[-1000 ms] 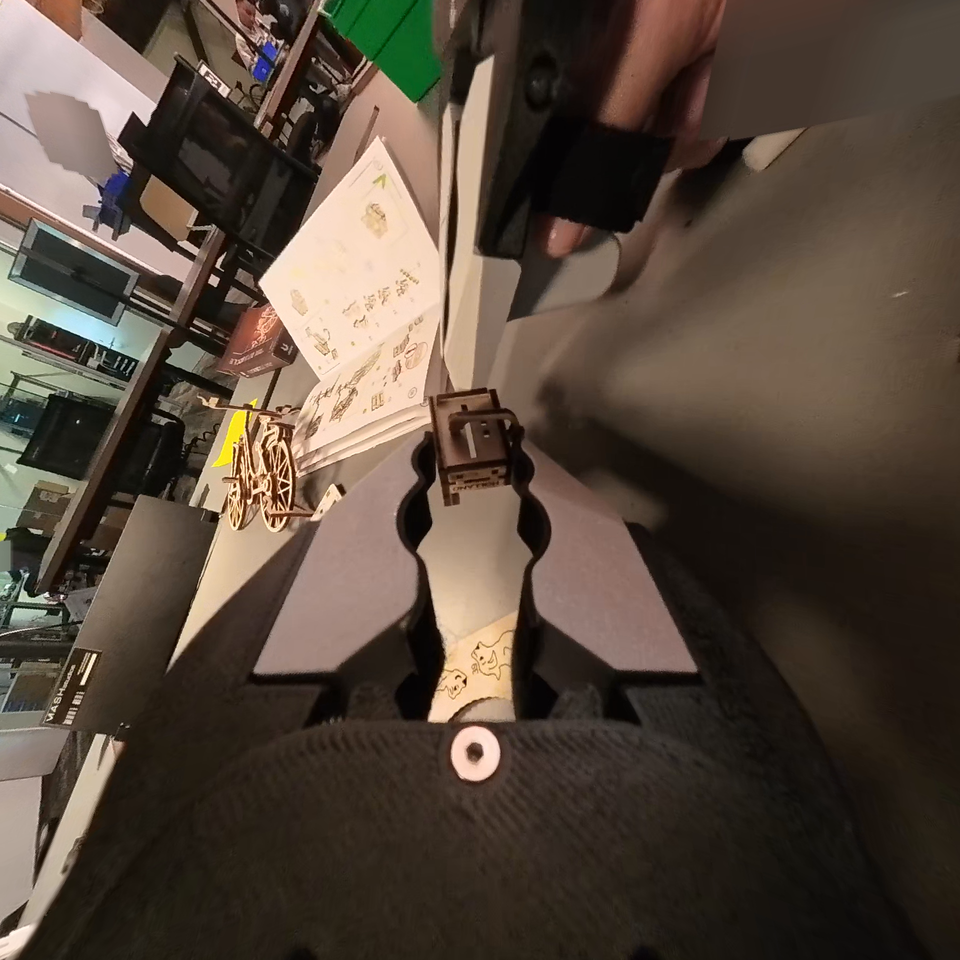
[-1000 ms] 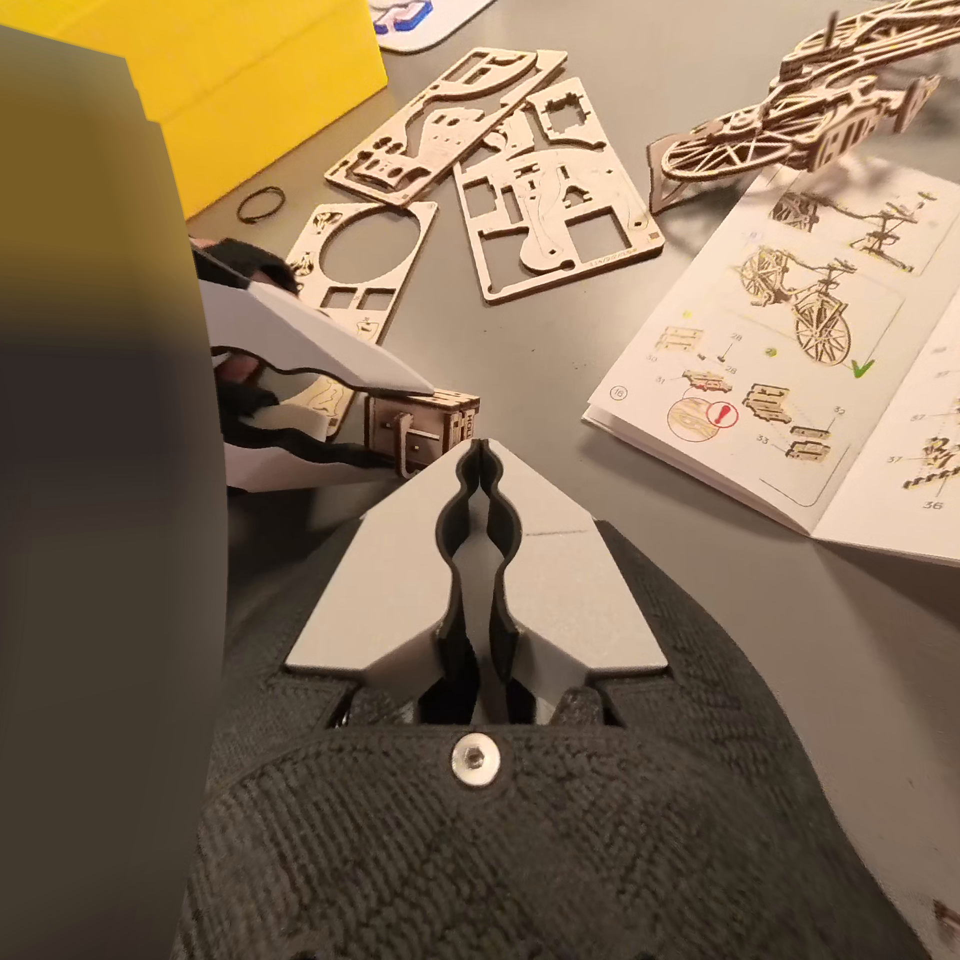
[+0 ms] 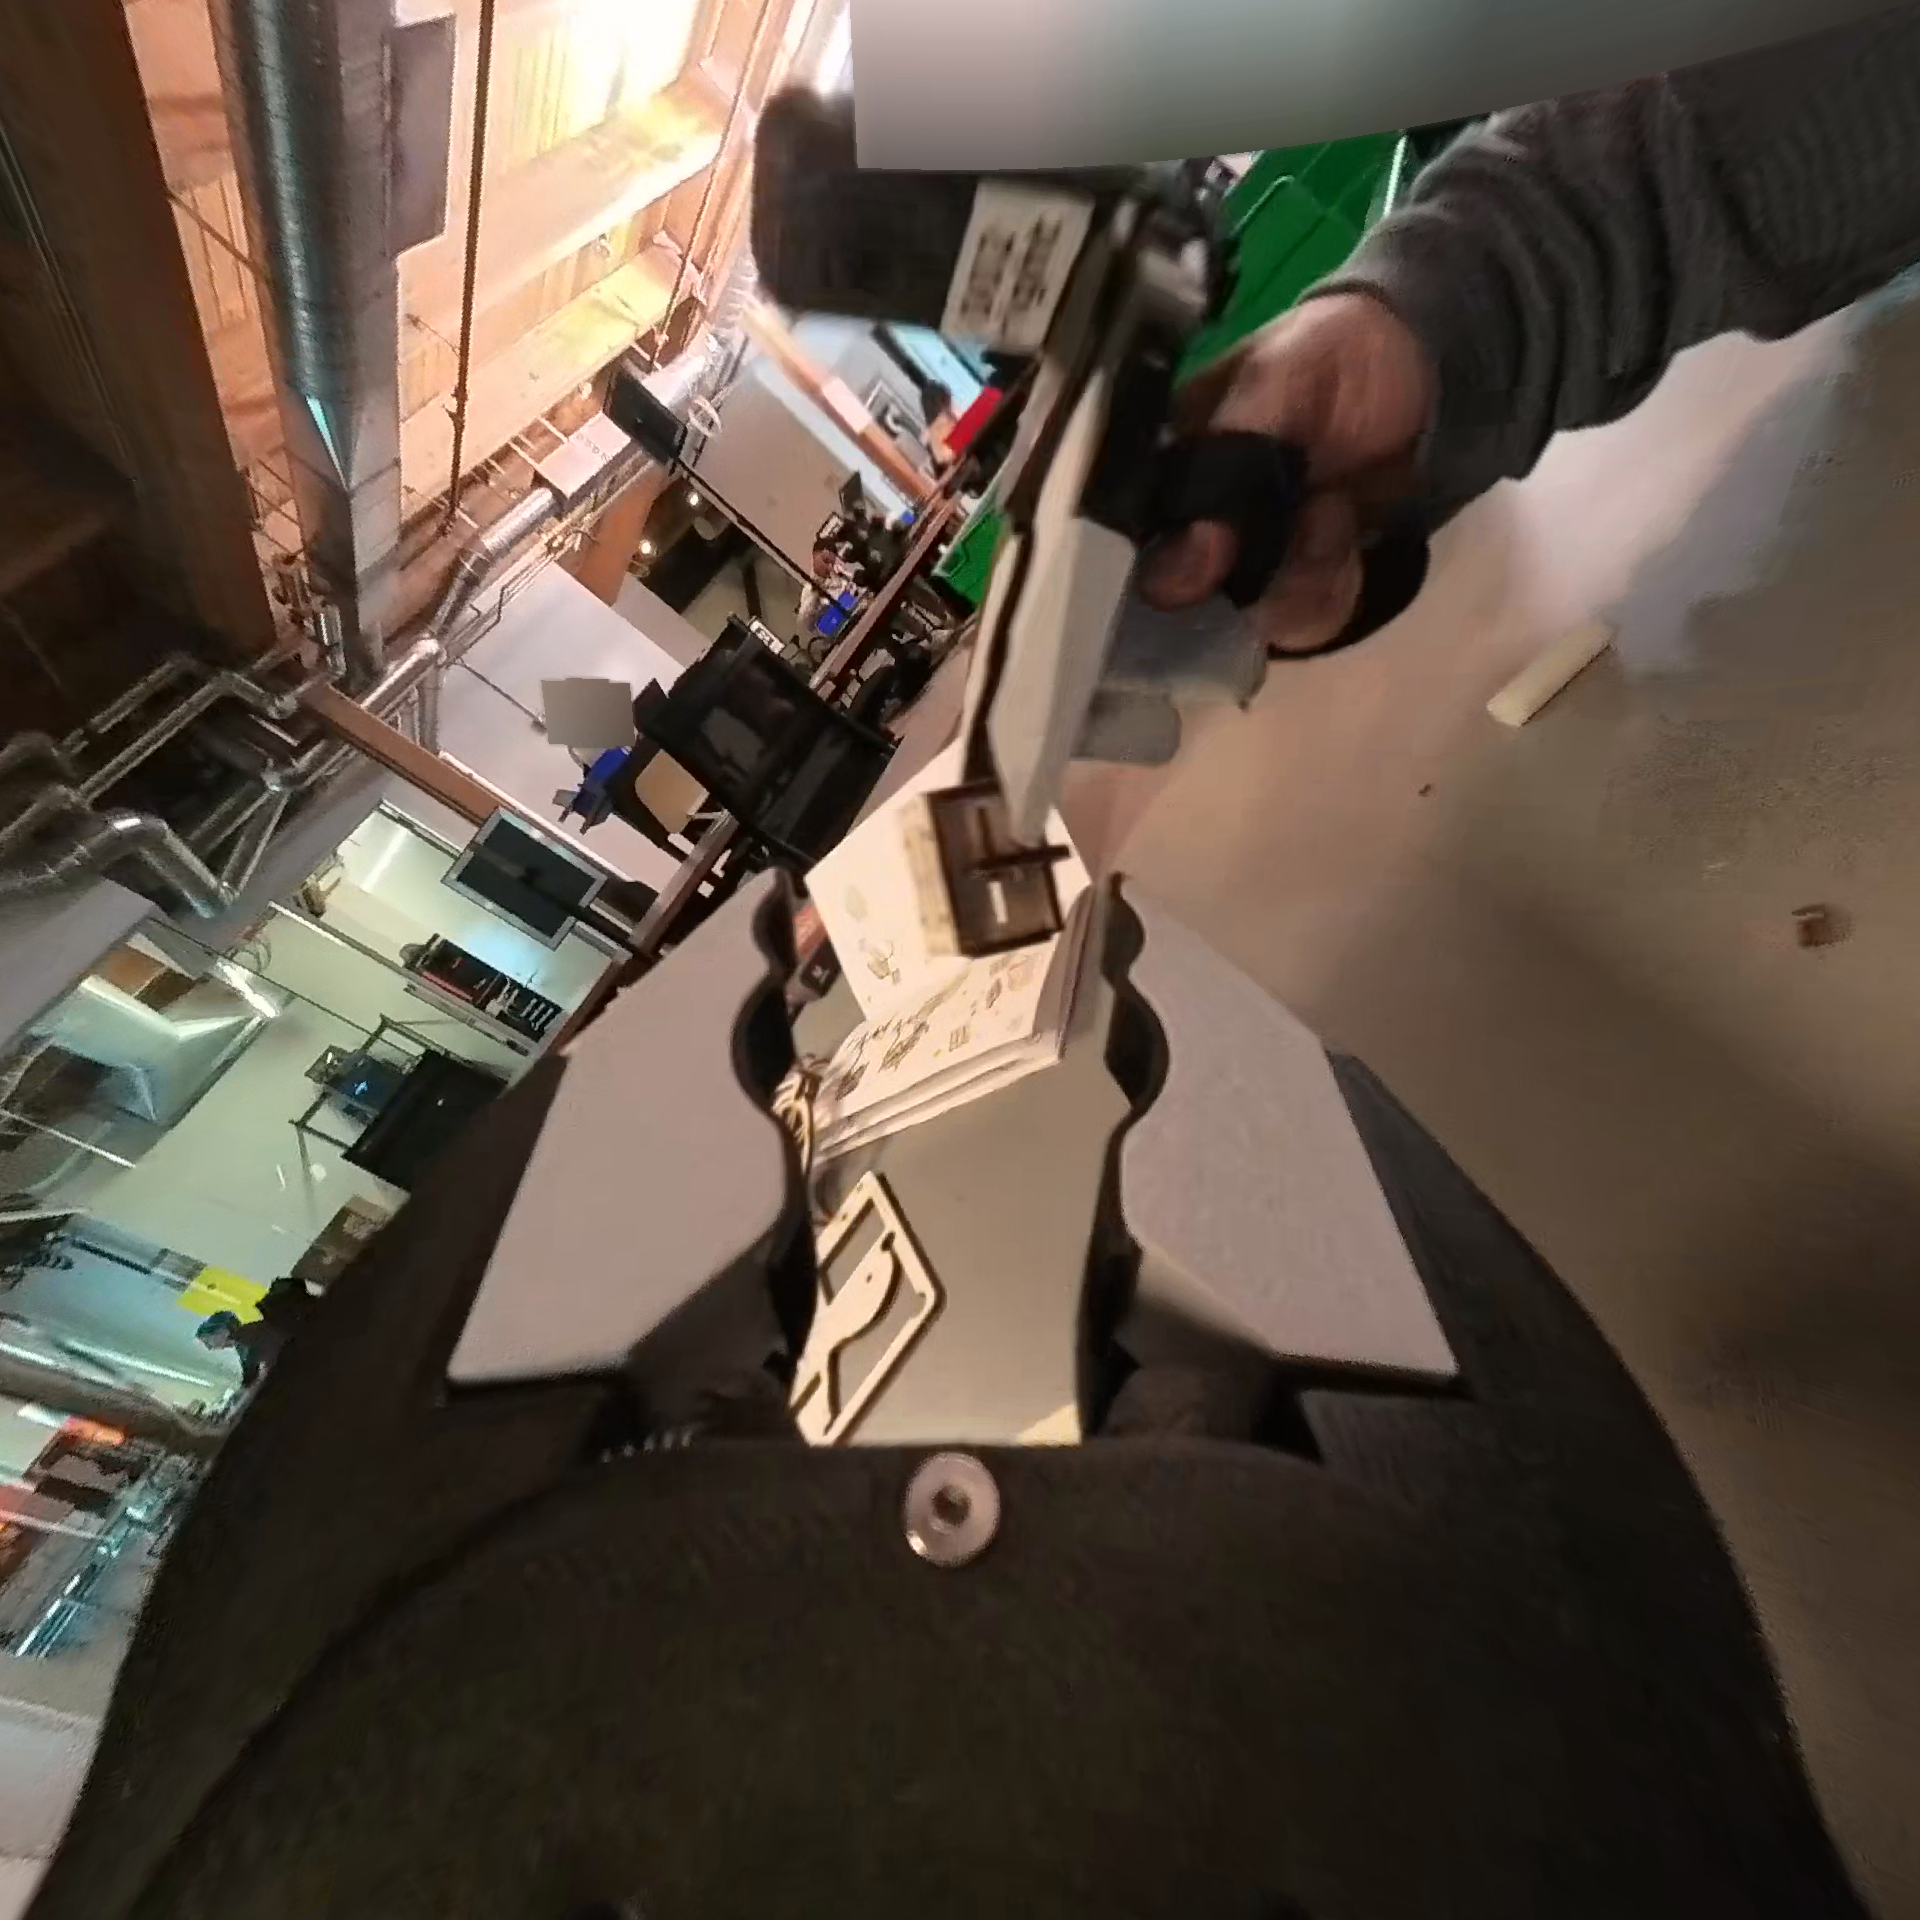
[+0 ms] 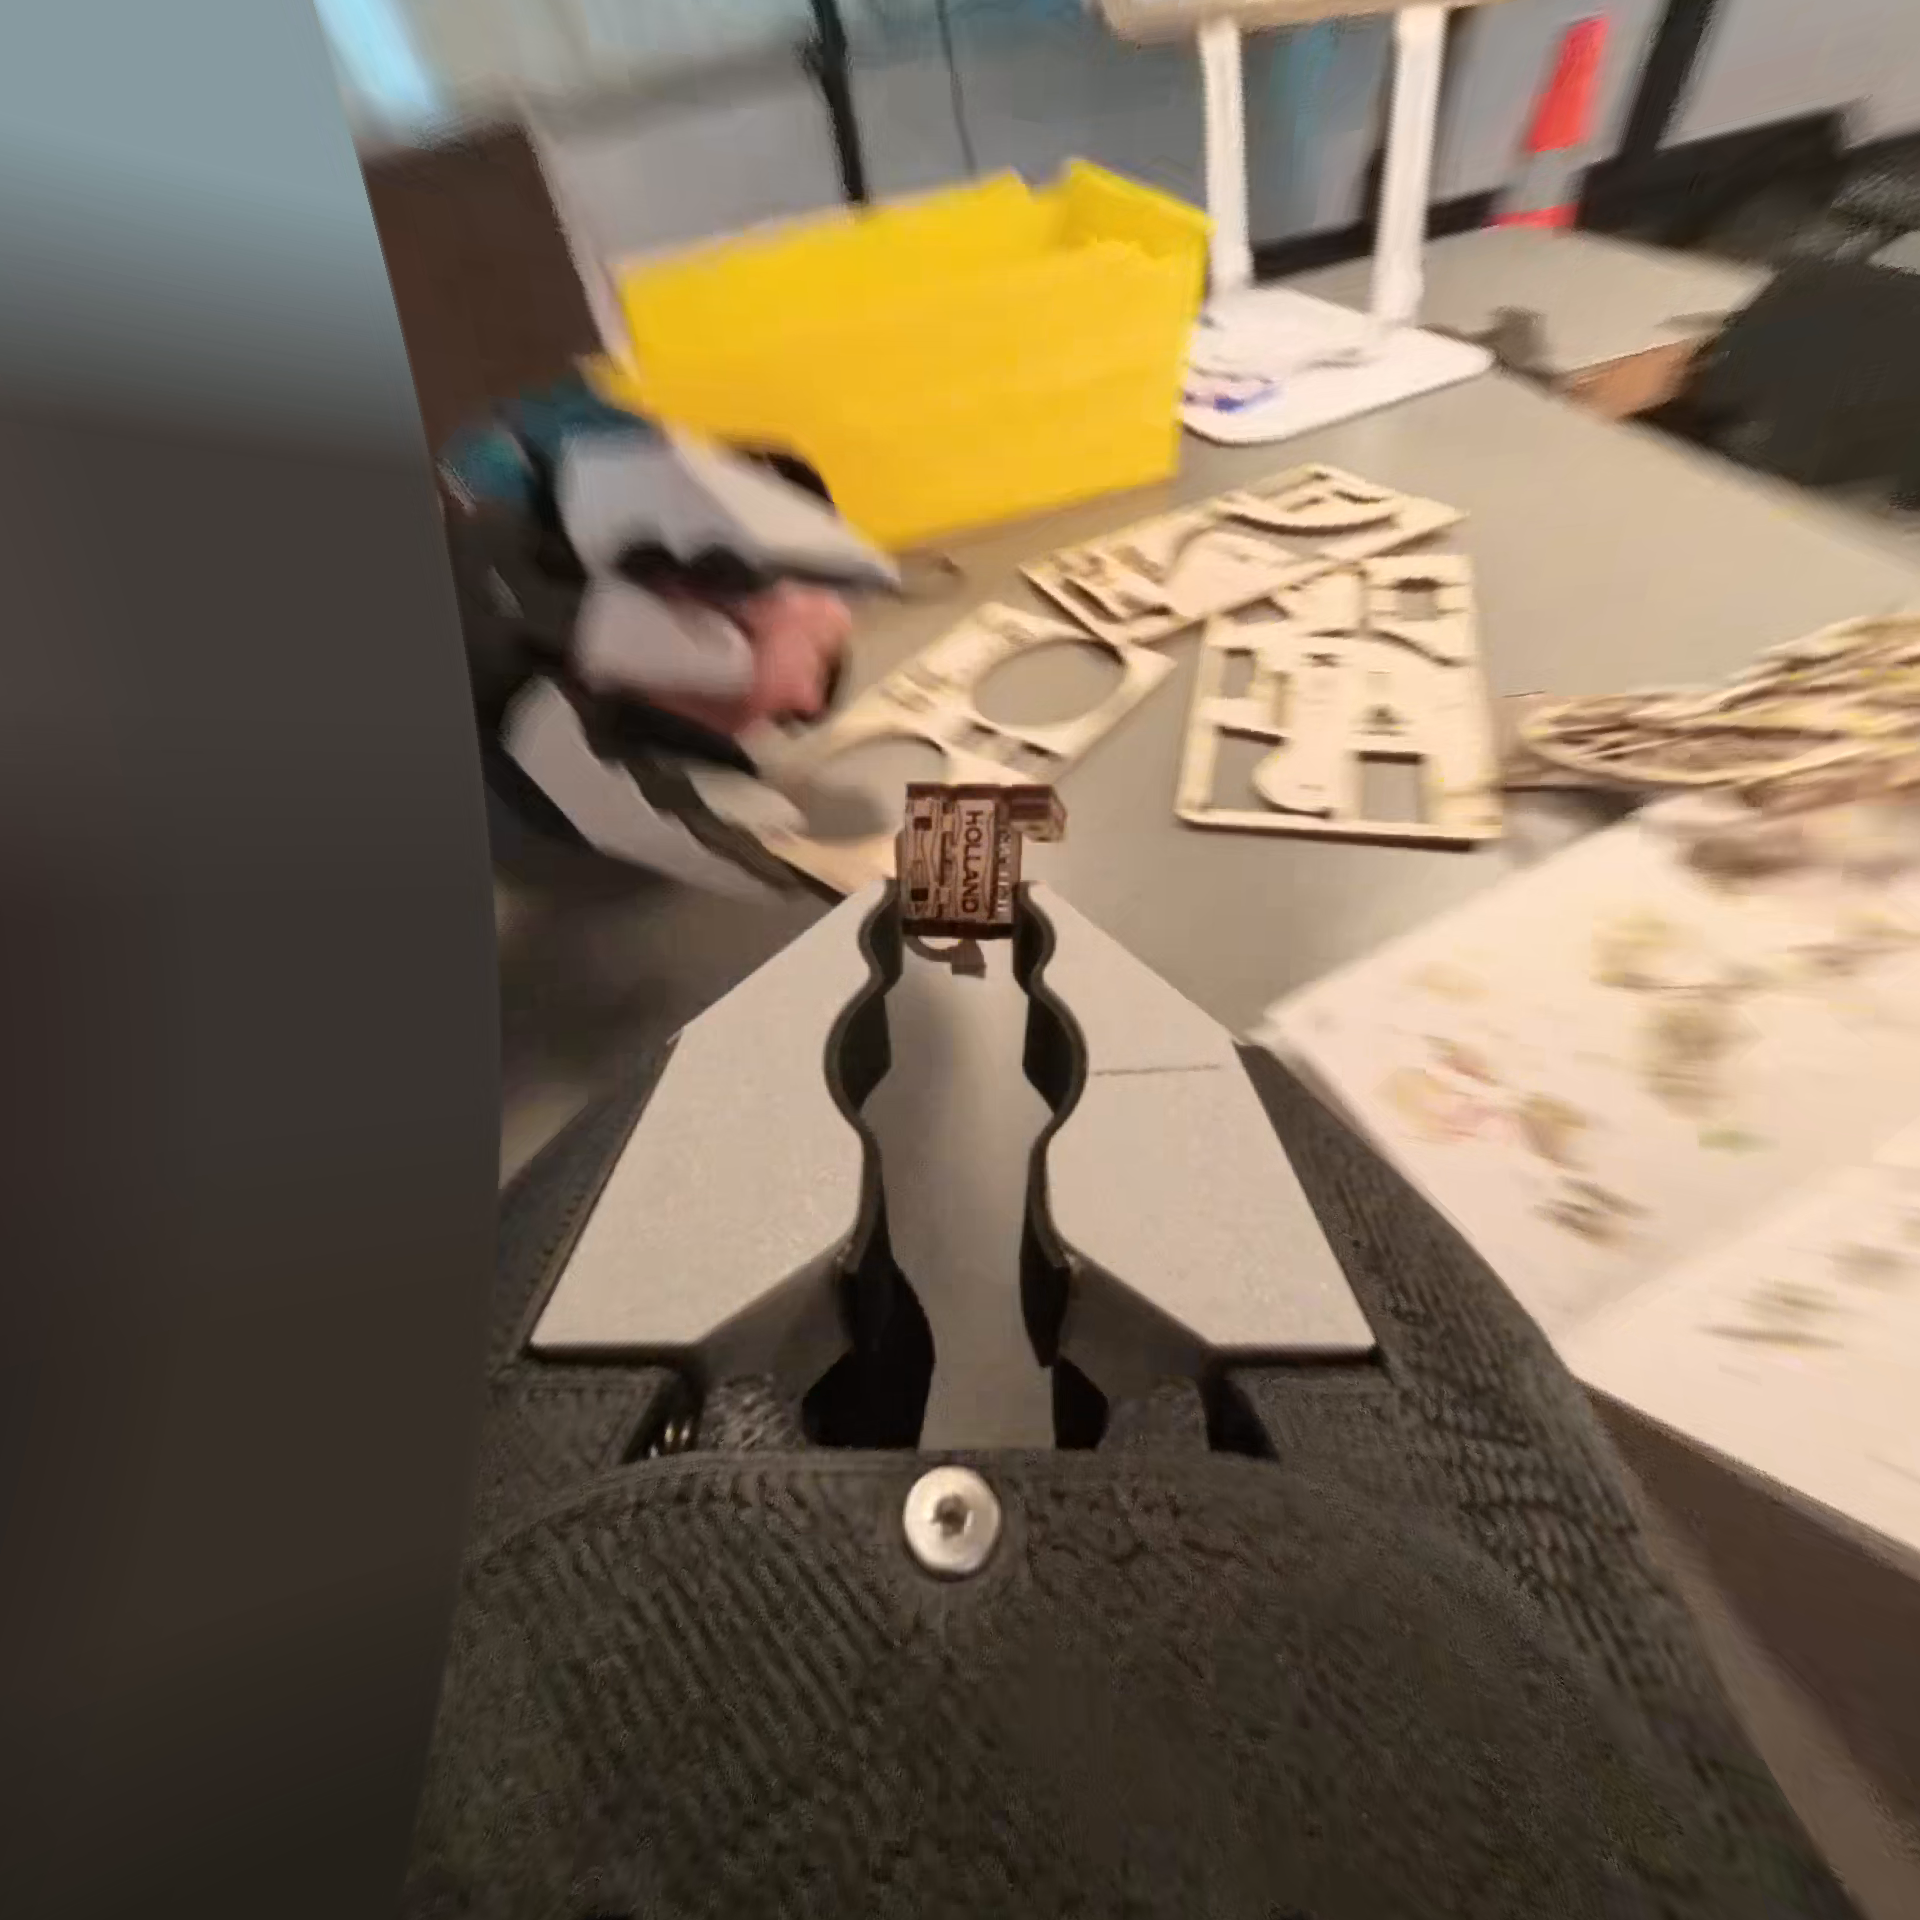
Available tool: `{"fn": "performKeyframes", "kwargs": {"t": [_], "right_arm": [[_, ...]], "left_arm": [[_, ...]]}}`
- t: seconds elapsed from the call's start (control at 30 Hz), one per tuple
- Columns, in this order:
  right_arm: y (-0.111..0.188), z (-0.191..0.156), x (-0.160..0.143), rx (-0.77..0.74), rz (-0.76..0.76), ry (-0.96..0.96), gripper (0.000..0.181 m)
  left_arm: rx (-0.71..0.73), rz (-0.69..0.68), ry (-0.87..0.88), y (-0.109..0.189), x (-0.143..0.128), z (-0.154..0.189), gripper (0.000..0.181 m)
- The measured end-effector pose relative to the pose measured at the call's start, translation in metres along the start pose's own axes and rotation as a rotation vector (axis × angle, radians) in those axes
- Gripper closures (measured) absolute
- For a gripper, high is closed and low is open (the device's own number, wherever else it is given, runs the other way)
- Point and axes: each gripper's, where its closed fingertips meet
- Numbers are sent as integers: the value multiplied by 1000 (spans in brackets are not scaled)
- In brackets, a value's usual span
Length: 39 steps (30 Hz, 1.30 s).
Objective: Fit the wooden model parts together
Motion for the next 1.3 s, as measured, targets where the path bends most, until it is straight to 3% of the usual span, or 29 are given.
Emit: {"fn": "performKeyframes", "kwargs": {"t": [0.03,0.17,0.27,0.47,0.6,0.8,0.97,1.17,1.23,1.3], "right_arm": [[2,8,-5,-111,-52,142,163],[0,17,-32,-336,-292,596,162],[-9,21,-58,-357,-444,716,162],[-13,10,-66,-230,-432,598,131],[-7,6,-61,-106,-371,374,119],[-8,9,-72,-35,-406,241,120],[-1,-18,-80,135,-461,166,130],[2,-2,-60,57,-334,189,128],[8,15,-36,-52,-184,269,127],[24,37,0,-225,64,396,131]], "left_arm": [[12,-5,12,2,-2,-3,121],[50,-32,75,7,-13,-15,117],[73,-55,114,9,-21,-20,117],[104,-52,212,15,-29,-32,117],[107,-37,238,19,-29,-36,118],[115,-54,227,19,-32,-37,121],[172,-67,225,25,-35,-47,122],[318,-109,249,41,-50,-71,124],[391,-136,242,51,-57,-82,125],[463,-168,248,62,-66,-93,125]]}}
Point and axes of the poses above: each gripper's, where its closed fingertips meet, y back along the fingers, x out of its top, z = x × y across the jaws, and after that the axes turned 12 degrees about -y, right-handed
